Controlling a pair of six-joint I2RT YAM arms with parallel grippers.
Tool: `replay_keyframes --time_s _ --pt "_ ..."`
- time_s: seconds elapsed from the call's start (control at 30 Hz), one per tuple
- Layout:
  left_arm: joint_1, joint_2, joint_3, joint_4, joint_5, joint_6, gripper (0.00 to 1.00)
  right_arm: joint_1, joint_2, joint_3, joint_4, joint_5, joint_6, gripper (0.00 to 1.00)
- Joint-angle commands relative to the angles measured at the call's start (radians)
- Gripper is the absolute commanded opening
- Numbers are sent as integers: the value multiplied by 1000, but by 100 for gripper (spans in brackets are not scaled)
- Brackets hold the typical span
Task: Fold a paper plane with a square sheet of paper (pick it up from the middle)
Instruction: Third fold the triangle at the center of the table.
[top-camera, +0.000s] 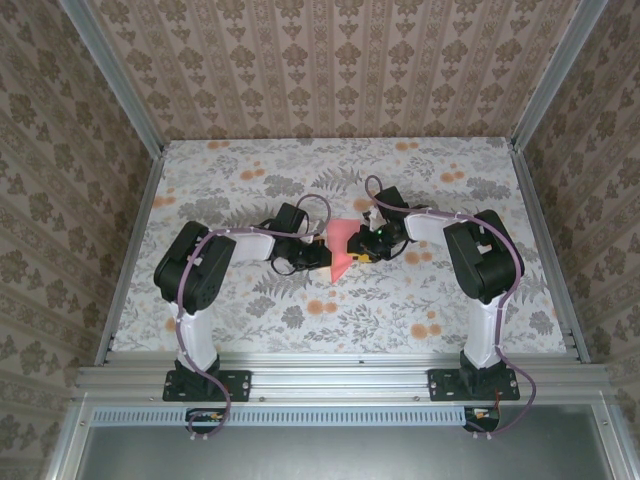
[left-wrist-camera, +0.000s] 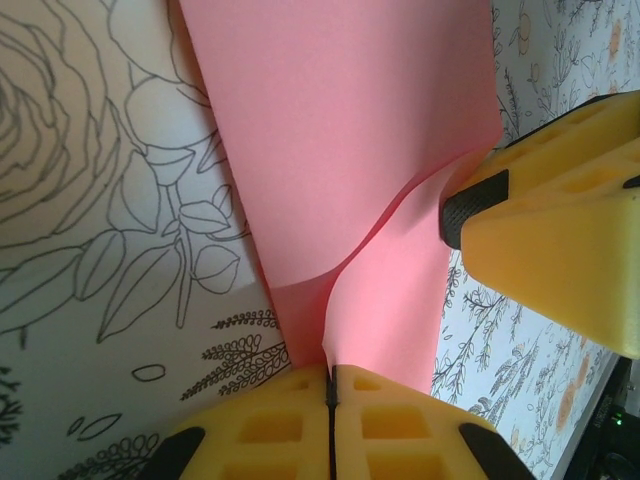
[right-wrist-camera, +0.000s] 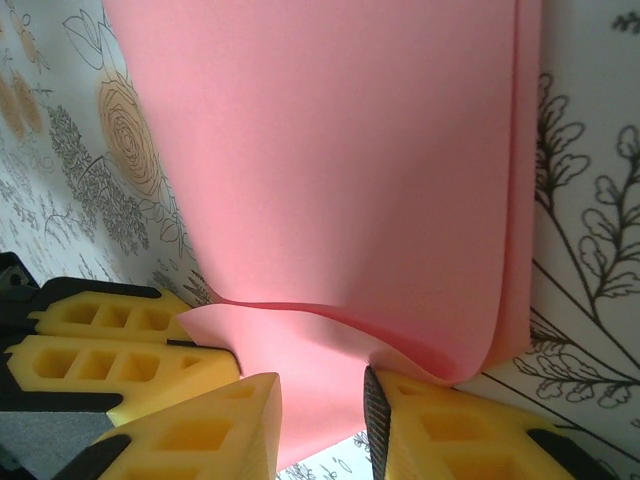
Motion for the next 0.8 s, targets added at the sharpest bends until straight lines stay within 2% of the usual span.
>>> replay_keyframes --time_s 0.0,0.43,0.63,0.77 --pt "13 30 15 -56 -43 29 8 0 39 15 -98 86 -32 32" --pt "11 10 42 -120 -72 65 16 15 87 33 -150 134 -59 29" --pt "11 -38 48 -145 -78 66 24 19 104 39 -161 145 -62 28" --pt "6 -98 62 -214 -130 86 32 21 107 41 -157 143 -58 28"
